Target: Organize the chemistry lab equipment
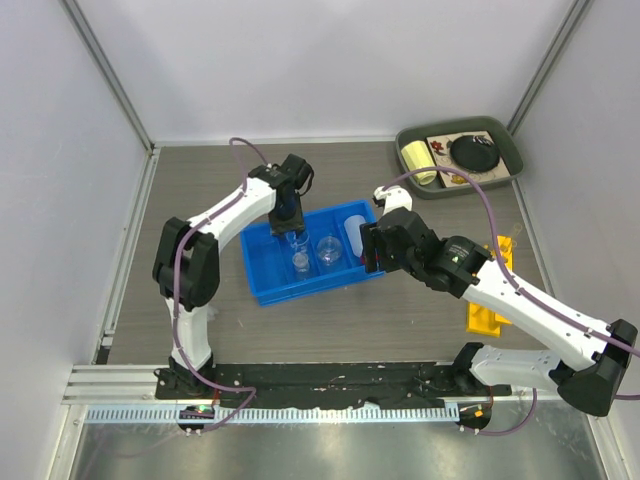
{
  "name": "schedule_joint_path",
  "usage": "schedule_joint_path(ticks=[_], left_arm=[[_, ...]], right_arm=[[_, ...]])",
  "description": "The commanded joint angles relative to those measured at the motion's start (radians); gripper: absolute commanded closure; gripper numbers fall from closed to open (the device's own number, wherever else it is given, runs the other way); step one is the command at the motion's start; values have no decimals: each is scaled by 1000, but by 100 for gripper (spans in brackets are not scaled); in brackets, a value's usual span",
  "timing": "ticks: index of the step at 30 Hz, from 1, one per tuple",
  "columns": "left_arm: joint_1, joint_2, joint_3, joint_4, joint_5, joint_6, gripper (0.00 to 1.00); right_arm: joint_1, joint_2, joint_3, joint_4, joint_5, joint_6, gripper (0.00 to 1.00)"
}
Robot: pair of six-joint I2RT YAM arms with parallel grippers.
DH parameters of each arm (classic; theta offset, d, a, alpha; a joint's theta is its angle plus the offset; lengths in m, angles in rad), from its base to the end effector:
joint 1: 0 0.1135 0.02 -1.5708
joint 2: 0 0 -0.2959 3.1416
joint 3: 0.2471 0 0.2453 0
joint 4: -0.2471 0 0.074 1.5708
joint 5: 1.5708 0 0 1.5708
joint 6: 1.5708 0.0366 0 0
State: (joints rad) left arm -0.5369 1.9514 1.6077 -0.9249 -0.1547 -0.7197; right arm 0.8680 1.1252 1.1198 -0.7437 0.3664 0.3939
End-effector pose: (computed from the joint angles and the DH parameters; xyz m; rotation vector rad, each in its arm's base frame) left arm 0.3525 -0.2033 0.2594 -0.2891 2.7915 -0.0752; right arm 0.1456 0.1516 0.3656 -0.3540 2.2436 0.2431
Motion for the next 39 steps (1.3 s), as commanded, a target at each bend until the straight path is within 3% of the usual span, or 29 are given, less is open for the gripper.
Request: schedule_joint_path(ticks=[1, 6, 10, 14, 23, 30, 39], left_arm=[[-5, -75, 145, -123, -49, 39, 58], [18, -170, 251, -258, -59, 37, 56], [96, -284, 218, -311, -66, 16, 51], [276, -429, -7, -298, -39, -3, 50], [495, -646, -405, -289, -56, -89, 41], [560, -710, -575, -233, -46, -178, 39], [589, -631, -689, -123, -86, -158, 35]], right_arm=[[-1, -21, 8, 7, 23, -10, 32], [-3, 4, 2, 36, 16, -16, 32], [-3, 10, -2, 61, -1, -20, 32], [-1, 8, -8, 102, -38, -18, 32], [2, 16, -50, 178, -107, -4, 29], [14, -16, -83, 208, -182, -4, 29], [17, -83, -87, 172, -199, -20, 29]])
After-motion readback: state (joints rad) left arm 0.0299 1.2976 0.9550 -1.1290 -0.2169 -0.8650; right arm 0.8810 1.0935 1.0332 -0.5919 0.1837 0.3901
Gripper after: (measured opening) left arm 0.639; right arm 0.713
